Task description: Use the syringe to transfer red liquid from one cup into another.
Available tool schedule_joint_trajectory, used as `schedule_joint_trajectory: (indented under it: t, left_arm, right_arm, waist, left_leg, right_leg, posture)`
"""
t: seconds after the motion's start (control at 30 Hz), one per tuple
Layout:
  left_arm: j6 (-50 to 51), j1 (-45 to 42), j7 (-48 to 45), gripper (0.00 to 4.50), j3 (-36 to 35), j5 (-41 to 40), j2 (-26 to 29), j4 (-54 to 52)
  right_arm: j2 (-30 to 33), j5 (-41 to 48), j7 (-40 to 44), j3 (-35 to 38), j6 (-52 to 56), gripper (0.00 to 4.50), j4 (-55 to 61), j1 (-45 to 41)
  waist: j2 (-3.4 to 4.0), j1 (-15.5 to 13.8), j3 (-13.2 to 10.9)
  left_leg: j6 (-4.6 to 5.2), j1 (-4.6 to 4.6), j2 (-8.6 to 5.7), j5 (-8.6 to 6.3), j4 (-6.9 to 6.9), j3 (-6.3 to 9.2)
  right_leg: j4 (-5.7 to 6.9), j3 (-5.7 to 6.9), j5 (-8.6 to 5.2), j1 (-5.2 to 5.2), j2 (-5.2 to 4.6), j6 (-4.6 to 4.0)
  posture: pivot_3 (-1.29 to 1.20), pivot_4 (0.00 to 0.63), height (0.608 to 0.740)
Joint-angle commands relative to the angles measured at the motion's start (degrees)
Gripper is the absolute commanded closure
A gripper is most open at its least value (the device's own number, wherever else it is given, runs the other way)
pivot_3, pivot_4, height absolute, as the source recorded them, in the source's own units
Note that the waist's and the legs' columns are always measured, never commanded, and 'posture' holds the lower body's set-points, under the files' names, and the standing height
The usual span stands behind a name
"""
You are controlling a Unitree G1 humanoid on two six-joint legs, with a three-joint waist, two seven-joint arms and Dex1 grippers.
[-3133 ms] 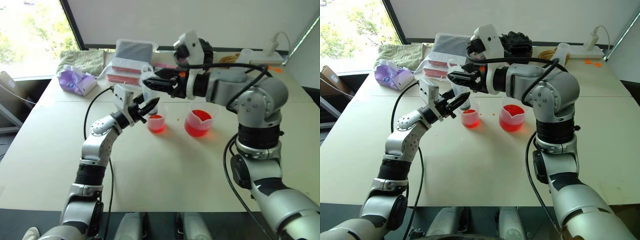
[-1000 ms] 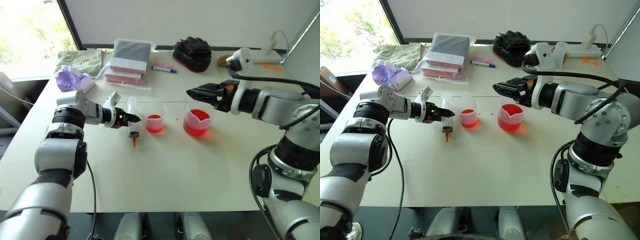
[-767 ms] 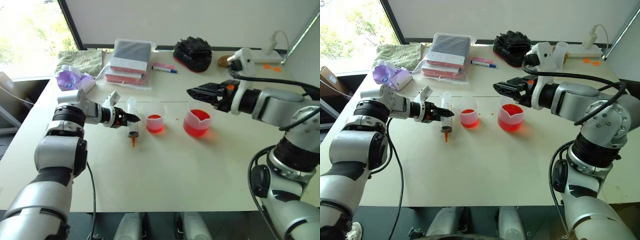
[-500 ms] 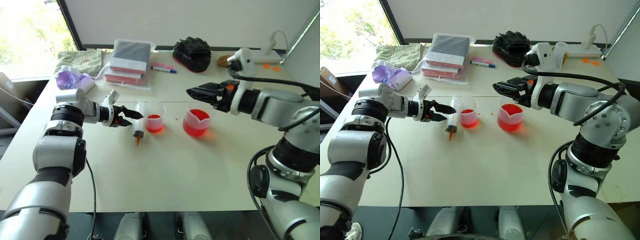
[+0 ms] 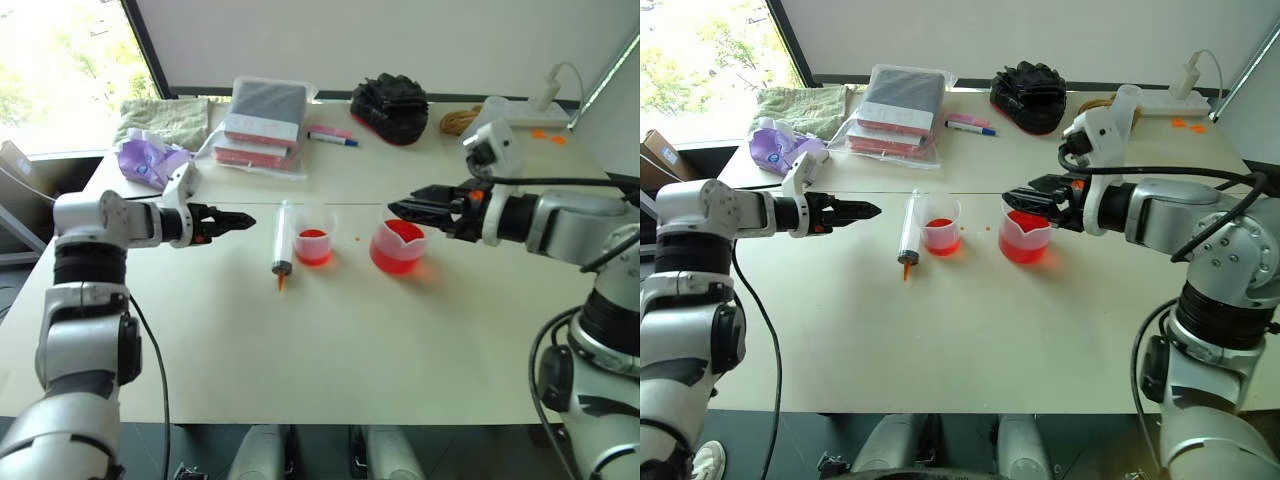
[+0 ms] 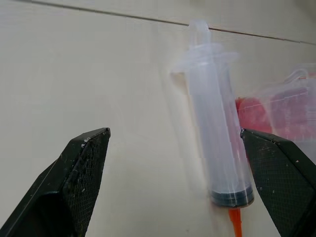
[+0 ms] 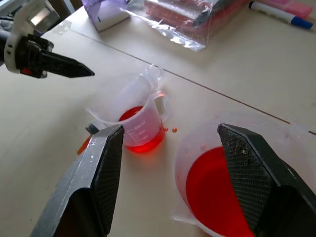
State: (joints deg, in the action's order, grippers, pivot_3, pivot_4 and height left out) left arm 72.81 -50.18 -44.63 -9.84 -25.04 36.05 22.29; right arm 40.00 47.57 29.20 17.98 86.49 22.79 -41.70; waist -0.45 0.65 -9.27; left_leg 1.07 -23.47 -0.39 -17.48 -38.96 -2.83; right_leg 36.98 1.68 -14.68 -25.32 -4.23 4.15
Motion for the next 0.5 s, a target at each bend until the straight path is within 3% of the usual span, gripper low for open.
schedule_joint_trajectory:
  t: [0.03,0.13,0.27,0.5]
  left_arm:
    - [-3.64,6.35,-1.50,0.01,-3.32,-4.38,2.44,-18.13]
    - [-11.06,14.63,-1.61,0.01,-7.00,-5.24,3.75,-30.06]
    - [-11.99,21.48,-6.20,0.01,-11.60,-11.03,6.82,-35.57]
    - [-16.15,29.43,-5.52,0.01,-12.76,-12.64,8.52,-39.21]
  right_arm:
    - [7.85,0.93,8.79,-0.04,-7.36,1.36,3.26,4.85]
    - [14.29,-0.10,16.16,0.11,-14.55,1.36,4.58,11.37]
    - [19.87,-0.48,22.92,1.06,-20.47,1.36,4.53,18.12]
    - [21.42,-3.16,25.90,-0.39,-28.59,1.36,3.16,22.87]
  waist:
    - [0.00,0.03,0.00]
    - [0.00,0.07,0.00]
    - [0.00,0.19,0.00]
    - [0.00,-0.15,0.00]
  left_leg:
    - [0.00,0.00,-0.01,0.00,0.00,0.00]
    - [-0.01,0.02,-0.01,0.00,0.03,0.01]
    - [-0.04,0.13,0.00,0.03,0.02,0.01]
    - [-0.02,0.19,0.00,0.03,-0.03,0.02]
  right_leg:
    - [-0.03,0.00,0.00,0.02,-0.01,0.00]
    - [-0.08,0.01,-0.01,0.06,-0.01,-0.01]
    - [-0.04,0.00,-0.02,0.13,-0.01,-0.04]
    - [-0.09,0.02,-0.12,0.27,-0.02,-0.21]
  posture:
    - [0.00,0.150,0.740]
    - [0.00,0.150,0.740]
    - [0.00,0.150,0.740]
    - [0.00,0.150,0.740]
